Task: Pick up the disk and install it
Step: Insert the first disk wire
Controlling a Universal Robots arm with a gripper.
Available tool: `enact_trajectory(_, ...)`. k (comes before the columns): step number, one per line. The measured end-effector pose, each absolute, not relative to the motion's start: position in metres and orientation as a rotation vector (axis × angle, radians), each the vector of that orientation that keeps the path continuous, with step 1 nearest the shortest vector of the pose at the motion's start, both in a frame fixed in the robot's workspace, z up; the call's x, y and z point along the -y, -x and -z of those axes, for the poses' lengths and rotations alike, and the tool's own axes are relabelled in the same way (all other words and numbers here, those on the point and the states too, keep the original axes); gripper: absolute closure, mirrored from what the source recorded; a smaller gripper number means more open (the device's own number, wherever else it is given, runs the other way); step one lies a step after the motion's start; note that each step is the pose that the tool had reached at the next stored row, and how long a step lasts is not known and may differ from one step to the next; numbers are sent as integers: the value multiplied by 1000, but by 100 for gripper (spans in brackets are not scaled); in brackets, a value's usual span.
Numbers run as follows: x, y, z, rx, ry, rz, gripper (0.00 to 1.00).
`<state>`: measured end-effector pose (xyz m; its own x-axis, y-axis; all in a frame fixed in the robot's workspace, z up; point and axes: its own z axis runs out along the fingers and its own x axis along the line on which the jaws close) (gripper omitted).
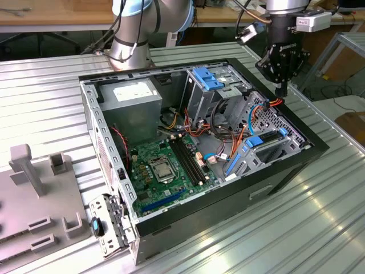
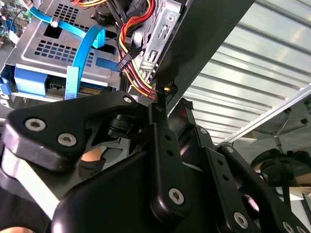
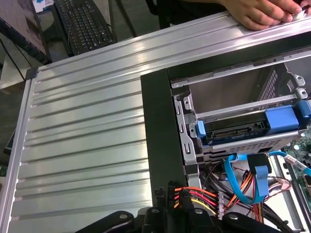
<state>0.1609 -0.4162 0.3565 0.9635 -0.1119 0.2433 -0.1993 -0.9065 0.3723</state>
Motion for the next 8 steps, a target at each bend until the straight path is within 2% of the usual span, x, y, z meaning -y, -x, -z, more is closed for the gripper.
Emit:
enact_trajectory(1, 416, -161, -356, 228, -2711, -303, 70)
enact_trajectory(8, 416, -163, -355, 253, -2707, -298, 70)
